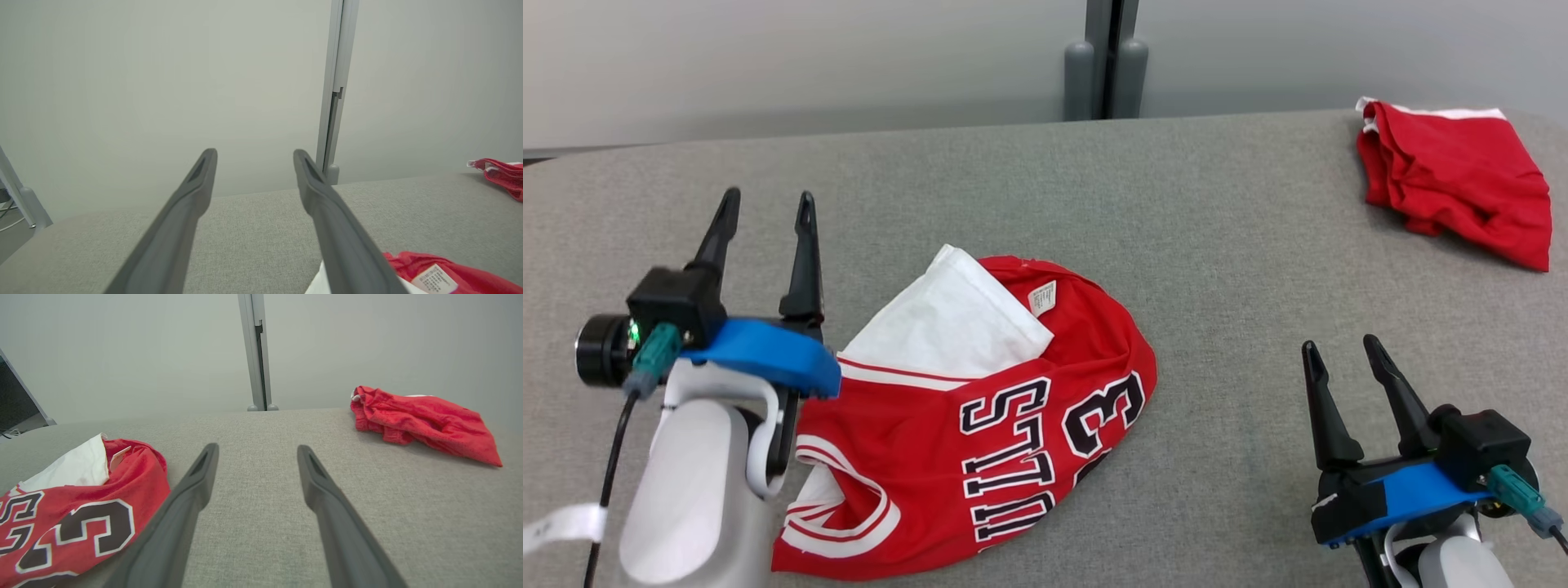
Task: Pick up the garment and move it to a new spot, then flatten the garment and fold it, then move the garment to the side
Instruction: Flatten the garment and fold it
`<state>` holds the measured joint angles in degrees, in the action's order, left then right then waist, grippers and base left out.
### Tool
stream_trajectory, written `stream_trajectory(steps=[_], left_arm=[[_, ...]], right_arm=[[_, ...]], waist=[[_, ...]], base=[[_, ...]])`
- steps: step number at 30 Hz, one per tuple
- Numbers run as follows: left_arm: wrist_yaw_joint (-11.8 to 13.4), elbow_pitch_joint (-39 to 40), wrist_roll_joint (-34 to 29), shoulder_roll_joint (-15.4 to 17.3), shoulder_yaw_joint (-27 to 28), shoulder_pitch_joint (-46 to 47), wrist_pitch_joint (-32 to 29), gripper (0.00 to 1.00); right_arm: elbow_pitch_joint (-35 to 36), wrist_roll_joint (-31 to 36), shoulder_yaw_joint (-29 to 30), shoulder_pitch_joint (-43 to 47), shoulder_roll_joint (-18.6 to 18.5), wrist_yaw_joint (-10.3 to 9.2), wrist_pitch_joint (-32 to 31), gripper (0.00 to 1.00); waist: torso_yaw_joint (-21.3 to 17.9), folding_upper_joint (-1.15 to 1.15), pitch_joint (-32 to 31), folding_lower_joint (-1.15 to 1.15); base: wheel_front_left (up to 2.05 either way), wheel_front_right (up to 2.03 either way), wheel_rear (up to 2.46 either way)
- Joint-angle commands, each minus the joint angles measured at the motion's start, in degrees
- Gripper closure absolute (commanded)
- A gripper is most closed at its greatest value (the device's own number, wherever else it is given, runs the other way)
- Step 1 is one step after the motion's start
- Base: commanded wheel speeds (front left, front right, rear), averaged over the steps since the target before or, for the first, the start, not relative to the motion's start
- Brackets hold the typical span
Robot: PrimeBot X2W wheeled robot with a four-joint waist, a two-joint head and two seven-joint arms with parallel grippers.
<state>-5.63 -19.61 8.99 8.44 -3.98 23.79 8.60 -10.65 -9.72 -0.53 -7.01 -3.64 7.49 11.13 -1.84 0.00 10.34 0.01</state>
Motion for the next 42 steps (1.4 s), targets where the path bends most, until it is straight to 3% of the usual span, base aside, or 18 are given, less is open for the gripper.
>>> stream_trajectory(steps=[1, 11, 35, 36, 38, 39, 42], left_arm=[[-0.4, -0.8, -0.1, 0.3, -0.5, 1.5, -0.7, 0.00], [-1.6, -10.3, 2.5, 1.3, -5.3, 7.6, -5.9, 0.00], [-1.9, -30.3, 13.3, 4.7, -22.2, 7.6, -11.8, 0.00], [-1.9, -30.5, 13.9, 4.7, -22.9, 7.5, -12.1, 0.10], [-1.9, -31.0, 14.8, 4.8, -24.4, 7.3, -13.0, 0.95], [-1.9, -31.3, 15.2, 5.0, -25.0, 7.3, -13.4, 1.00], [-1.9, -31.1, 16.2, 5.7, -26.3, 8.1, -13.1, 1.00]], right_arm=[[-0.2, -0.1, 0.0, -0.9, 0.1, 0.01, 0.3, 0.00], [-0.4, -0.1, 0.0, -2.9, -0.5, 0.01, 0.6, 0.00], [-2.1, -0.5, 0.1, -5.0, -1.0, 0.01, 1.1, 0.00], [-2.0, -0.5, 0.2, -5.0, -1.0, 0.01, 1.1, 0.00], [-1.9, -0.5, 0.3, -4.8, -1.0, 0.01, 1.1, 0.00], [-1.9, -0.5, 0.2, -4.7, -1.0, 0.01, 1.1, 0.00], [-1.8, -0.7, 0.3, -4.7, -1.2, 0.01, 1.1, 0.00]], waist=[[-0.1, 0.00, 0.6, -0.01], [-0.7, 0.00, 4.3, -0.01], [-1.4, 0.00, 5.5, -0.01], [-1.4, 0.00, 5.4, -0.01], [-1.3, 0.00, 5.2, -0.01], [-1.3, 0.00, 5.1, -0.01], [-1.2, 0.00, 4.7, -0.01]], base=[[0.00, 0.00, 0.00], [0.00, 0.00, 0.00], [0.00, 0.00, 0.00], [0.00, 0.00, 0.00], [0.00, 0.00, 0.00], [0.00, 0.00, 0.00], [0.00, 0.00, 0.00]])
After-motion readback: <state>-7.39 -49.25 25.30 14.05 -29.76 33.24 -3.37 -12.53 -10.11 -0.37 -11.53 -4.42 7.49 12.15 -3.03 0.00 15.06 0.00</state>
